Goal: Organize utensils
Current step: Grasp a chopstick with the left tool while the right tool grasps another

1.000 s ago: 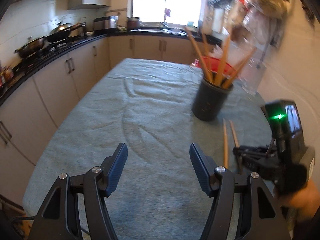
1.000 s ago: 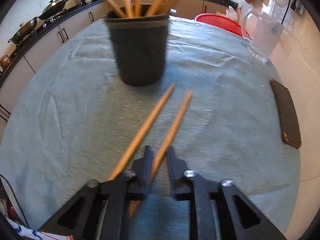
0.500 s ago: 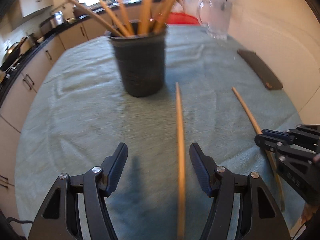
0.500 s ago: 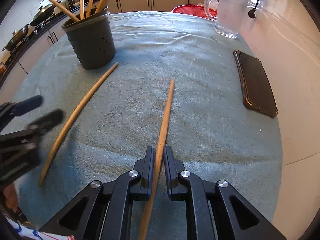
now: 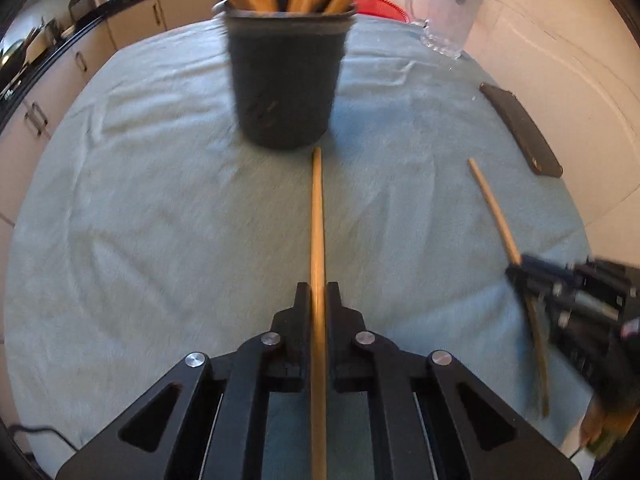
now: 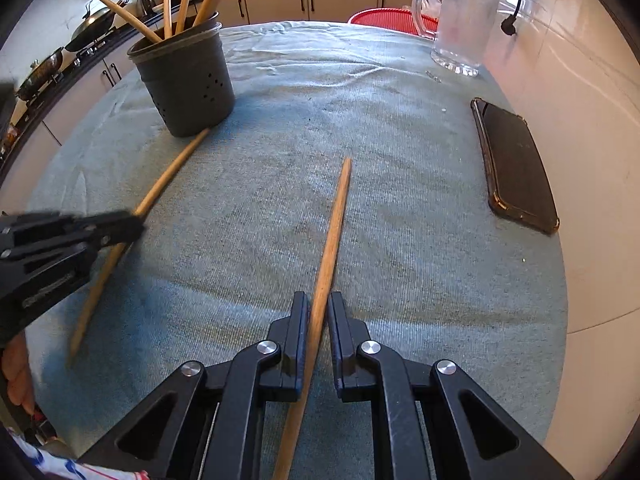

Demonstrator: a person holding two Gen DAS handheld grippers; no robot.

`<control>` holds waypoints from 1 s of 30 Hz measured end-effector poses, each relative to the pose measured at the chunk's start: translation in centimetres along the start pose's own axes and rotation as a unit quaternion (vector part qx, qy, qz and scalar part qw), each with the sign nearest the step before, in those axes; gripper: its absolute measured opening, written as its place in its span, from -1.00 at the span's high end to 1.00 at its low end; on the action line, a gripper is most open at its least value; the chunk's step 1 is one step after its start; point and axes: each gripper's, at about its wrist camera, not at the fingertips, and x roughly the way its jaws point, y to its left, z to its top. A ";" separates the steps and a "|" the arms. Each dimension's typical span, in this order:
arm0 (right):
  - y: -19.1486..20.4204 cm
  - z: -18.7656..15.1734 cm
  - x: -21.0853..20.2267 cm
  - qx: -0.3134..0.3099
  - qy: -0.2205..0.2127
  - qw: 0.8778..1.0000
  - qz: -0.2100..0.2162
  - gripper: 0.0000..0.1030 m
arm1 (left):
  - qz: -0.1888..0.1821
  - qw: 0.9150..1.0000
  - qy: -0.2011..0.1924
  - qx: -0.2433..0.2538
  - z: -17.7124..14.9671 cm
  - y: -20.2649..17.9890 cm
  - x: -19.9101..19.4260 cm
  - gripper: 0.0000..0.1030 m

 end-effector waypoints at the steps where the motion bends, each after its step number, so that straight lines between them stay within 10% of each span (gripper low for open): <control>1: -0.1 -0.1 -0.1 -0.002 0.003 1.000 0.000 0.82 | 0.007 1.000 -0.001 0.010 -0.9 0.2 -0.4 0.87; 8: -1.0 -0.2 -0.3 0.006 0.047 0.999 0.022 0.79 | -0.004 0.999 0.025 0.027 -2.3 1.3 -1.4 0.80; 12: -1.4 0.8 0.1 0.021 0.086 0.995 0.036 0.77 | -0.017 0.998 0.049 0.039 -1.6 0.9 -1.0 0.44; 30: 0.7 5.6 2.9 -0.021 0.207 0.977 -0.038 0.35 | -0.020 0.985 0.107 0.135 0.5 0.4 0.4 0.51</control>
